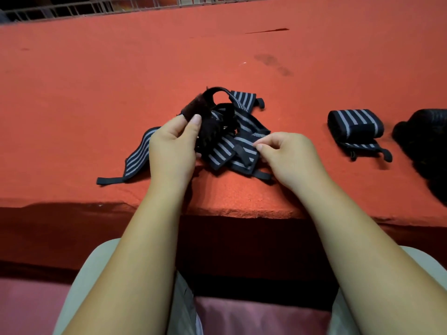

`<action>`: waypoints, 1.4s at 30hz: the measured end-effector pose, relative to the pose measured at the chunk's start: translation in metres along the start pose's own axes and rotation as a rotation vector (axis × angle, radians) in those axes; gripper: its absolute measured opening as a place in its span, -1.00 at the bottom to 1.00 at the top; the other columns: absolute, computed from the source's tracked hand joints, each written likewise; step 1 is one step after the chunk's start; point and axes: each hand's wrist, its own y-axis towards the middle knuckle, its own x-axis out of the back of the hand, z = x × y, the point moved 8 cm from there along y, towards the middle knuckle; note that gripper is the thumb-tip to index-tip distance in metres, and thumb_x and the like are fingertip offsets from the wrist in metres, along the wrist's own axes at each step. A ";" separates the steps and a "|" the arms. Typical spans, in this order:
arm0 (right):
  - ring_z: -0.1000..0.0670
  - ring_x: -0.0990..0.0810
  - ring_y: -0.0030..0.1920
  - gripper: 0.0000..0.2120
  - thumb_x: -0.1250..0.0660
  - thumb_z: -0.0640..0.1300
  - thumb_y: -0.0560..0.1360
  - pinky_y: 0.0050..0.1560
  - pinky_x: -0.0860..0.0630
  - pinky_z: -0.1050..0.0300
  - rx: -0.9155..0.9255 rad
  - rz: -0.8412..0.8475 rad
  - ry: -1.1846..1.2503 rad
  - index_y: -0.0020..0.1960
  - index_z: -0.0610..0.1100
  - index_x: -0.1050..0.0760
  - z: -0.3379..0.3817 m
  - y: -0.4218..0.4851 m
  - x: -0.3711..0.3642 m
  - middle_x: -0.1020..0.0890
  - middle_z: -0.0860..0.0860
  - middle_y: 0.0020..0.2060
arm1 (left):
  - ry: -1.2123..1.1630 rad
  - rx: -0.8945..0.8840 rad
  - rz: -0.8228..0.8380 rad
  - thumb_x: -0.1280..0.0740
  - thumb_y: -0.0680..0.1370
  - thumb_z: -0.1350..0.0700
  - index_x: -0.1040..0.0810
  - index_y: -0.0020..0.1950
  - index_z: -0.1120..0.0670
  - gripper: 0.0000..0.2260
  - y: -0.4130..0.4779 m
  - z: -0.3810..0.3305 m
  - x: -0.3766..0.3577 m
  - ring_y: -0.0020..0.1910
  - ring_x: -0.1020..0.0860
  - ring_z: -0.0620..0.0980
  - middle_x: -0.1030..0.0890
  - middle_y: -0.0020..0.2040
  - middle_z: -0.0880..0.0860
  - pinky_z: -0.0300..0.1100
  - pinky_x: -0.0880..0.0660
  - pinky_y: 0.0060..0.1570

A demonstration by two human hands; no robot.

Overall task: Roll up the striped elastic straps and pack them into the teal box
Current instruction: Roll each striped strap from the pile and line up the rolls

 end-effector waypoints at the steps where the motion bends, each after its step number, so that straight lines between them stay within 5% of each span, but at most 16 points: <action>1: 0.13 -0.66 0.05 -0.85 -0.41 -0.06 0.62 0.03 -0.50 0.27 0.011 -0.008 -0.057 0.02 0.10 -0.76 0.002 -0.001 0.002 -0.72 0.18 -0.01 | -0.033 -0.006 -0.001 -0.40 0.71 0.00 -0.78 0.18 -0.03 -0.83 -0.001 -0.004 -0.001 -0.06 -0.74 -0.01 -0.80 0.00 -0.02 -0.09 -0.67 -0.23; 5: 0.19 -0.56 -0.08 -0.89 -0.48 -0.03 0.59 -0.13 -0.35 0.49 0.117 -0.051 -0.034 0.08 0.12 -0.73 0.023 -0.005 0.009 -0.57 0.06 -0.03 | -0.144 -0.048 0.060 -0.41 0.71 0.06 -0.78 0.15 -0.09 -0.85 -0.005 -0.022 -0.010 -0.18 -0.65 -0.13 -0.77 -0.08 -0.08 -0.17 -0.57 -0.29; 9: 0.15 -0.56 -0.18 -0.52 -0.54 -0.08 0.57 -0.06 -0.46 0.44 0.227 0.064 0.205 0.45 0.18 -0.56 0.045 -0.008 0.005 -0.53 0.13 0.19 | -0.194 -0.070 0.177 -0.41 0.70 0.07 -0.79 0.14 -0.02 -0.85 -0.010 -0.031 -0.021 -0.31 -0.51 0.03 -0.68 -0.18 0.08 -0.13 -0.45 -0.36; 12: 0.02 -0.66 -0.10 -0.71 -0.51 -0.14 0.60 -0.04 -0.54 0.32 0.266 0.111 0.293 0.23 0.18 -0.64 0.050 -0.011 -0.002 -0.56 0.18 0.19 | -0.163 -0.091 0.250 -0.42 0.70 0.10 -0.80 0.13 -0.02 -0.85 -0.014 -0.035 -0.028 -0.33 -0.50 0.05 -0.67 -0.17 0.14 -0.14 -0.45 -0.37; 14: 0.09 -0.70 -0.05 -0.84 -0.50 -0.14 0.61 -0.02 -0.54 0.28 0.219 0.105 0.302 0.10 0.10 -0.65 0.044 -0.008 -0.003 -0.65 0.17 0.08 | -0.157 -0.083 0.247 -0.40 0.71 0.12 -0.78 0.13 0.01 -0.85 -0.015 -0.035 -0.027 -0.27 -0.59 0.00 -0.73 -0.13 0.03 -0.11 -0.54 -0.31; 17: 0.15 -0.69 -0.11 -0.97 -0.48 -0.09 0.62 -0.05 -0.60 0.10 0.105 0.056 0.351 0.01 0.02 -0.65 0.032 -0.003 0.000 -0.76 0.09 -0.11 | -0.092 -0.063 0.208 -0.35 0.73 0.10 -0.74 0.20 0.00 -0.84 -0.010 -0.027 -0.018 0.04 -0.74 -0.04 -0.79 0.04 -0.02 -0.02 -0.67 0.05; 19: 0.08 -0.66 -0.20 -0.88 -0.47 -0.05 0.62 -0.10 -0.62 -0.06 0.028 0.022 0.382 -0.03 -0.09 -0.62 0.024 -0.001 0.002 -0.75 -0.03 -0.18 | 0.078 -0.098 0.195 -0.36 0.72 0.08 -0.69 0.27 -0.05 -0.83 -0.006 -0.021 -0.012 0.17 -0.70 -0.17 -0.76 0.13 -0.12 -0.05 -0.63 0.27; 21: 0.08 -0.66 -0.23 -0.84 -0.47 -0.04 0.63 -0.15 -0.60 -0.02 -0.003 0.003 0.394 -0.03 -0.13 -0.62 0.020 0.000 0.005 -0.73 -0.02 -0.22 | 0.278 -0.144 0.222 -0.40 0.68 0.03 -0.63 0.35 -0.08 -0.76 -0.004 -0.014 -0.012 0.25 -0.63 -0.26 -0.70 0.22 -0.19 -0.08 -0.57 0.36; 24: 0.07 -0.67 -0.26 -0.80 -0.47 -0.01 0.63 -0.18 -0.59 -0.06 -0.039 -0.023 0.385 -0.06 -0.13 -0.60 0.015 0.001 0.006 -0.71 -0.05 -0.27 | 0.495 -0.273 0.204 -0.41 0.67 0.00 -0.59 0.42 -0.02 -0.68 -0.001 -0.015 -0.013 0.34 -0.54 -0.19 -0.60 0.31 -0.15 -0.11 -0.47 0.42; 29: -0.08 -0.66 -0.26 -0.74 -0.41 0.09 0.65 -0.05 -0.65 -0.43 -0.123 -0.021 0.467 -0.02 -0.11 -0.63 0.006 0.003 0.004 -0.73 -0.02 -0.28 | 0.520 -0.330 0.213 -0.32 0.68 0.18 -0.62 0.40 -0.05 -0.69 0.001 -0.018 -0.014 0.33 -0.51 -0.21 -0.60 0.29 -0.16 -0.38 -0.39 0.33; 35: -0.07 -0.67 -0.36 -0.57 -0.29 0.06 0.72 0.05 -0.66 -0.43 -0.179 -0.111 0.548 0.07 -0.36 -0.48 0.000 0.005 0.006 -0.69 -0.05 -0.40 | 0.622 -0.337 0.214 -0.45 0.63 0.06 -0.63 0.19 -0.10 -0.85 0.005 -0.010 -0.018 0.27 -0.50 0.00 -0.53 0.16 -0.12 -0.13 -0.42 0.31; 42: -0.12 -0.78 -0.24 -0.61 -0.24 0.01 0.76 0.11 -0.71 -0.30 -0.163 -0.209 0.675 0.06 -0.35 -0.45 0.008 0.003 0.020 -0.73 -0.06 -0.37 | 0.705 -0.225 0.246 -0.36 0.70 -0.08 -0.63 0.44 -0.13 -0.69 0.015 0.007 -0.035 0.53 -0.35 0.11 -0.44 0.48 0.04 0.00 -0.28 0.57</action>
